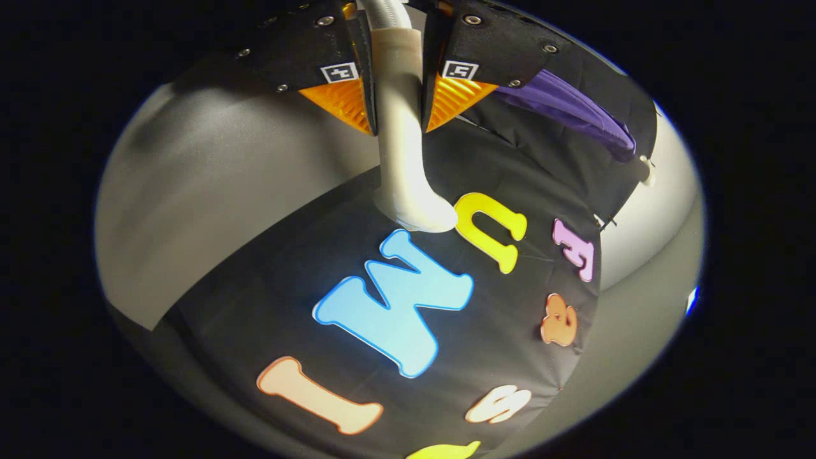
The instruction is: Iron the clothes twice with a garment steamer, once on the left side and once on the right side.
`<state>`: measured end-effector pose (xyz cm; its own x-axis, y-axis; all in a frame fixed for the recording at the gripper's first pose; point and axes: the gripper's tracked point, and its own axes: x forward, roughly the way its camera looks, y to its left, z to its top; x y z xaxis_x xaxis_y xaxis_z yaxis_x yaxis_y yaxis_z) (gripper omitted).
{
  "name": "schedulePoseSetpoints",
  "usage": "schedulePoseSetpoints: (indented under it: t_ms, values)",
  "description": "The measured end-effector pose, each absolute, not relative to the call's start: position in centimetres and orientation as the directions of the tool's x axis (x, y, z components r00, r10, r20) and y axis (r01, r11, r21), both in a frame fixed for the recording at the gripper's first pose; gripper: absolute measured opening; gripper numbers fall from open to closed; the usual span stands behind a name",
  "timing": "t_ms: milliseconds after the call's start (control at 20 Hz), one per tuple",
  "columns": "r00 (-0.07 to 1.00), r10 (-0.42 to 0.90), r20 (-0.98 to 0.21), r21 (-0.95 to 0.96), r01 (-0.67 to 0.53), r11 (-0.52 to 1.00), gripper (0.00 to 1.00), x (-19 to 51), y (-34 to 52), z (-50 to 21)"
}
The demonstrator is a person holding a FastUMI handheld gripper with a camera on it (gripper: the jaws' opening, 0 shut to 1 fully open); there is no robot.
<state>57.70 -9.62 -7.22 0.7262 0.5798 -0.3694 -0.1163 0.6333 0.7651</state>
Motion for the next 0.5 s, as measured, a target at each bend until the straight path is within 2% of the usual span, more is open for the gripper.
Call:
schedulePoseSetpoints:
  t_ms: [150,500]
  values:
    - [0.752,0.582,-0.309,0.753,-0.181,0.633,0.33,53.8,-8.8,-5.4]
    - [0.854,0.473,-0.219,0.661,-0.226,0.715,0.33,44.5,-8.4,-1.4]
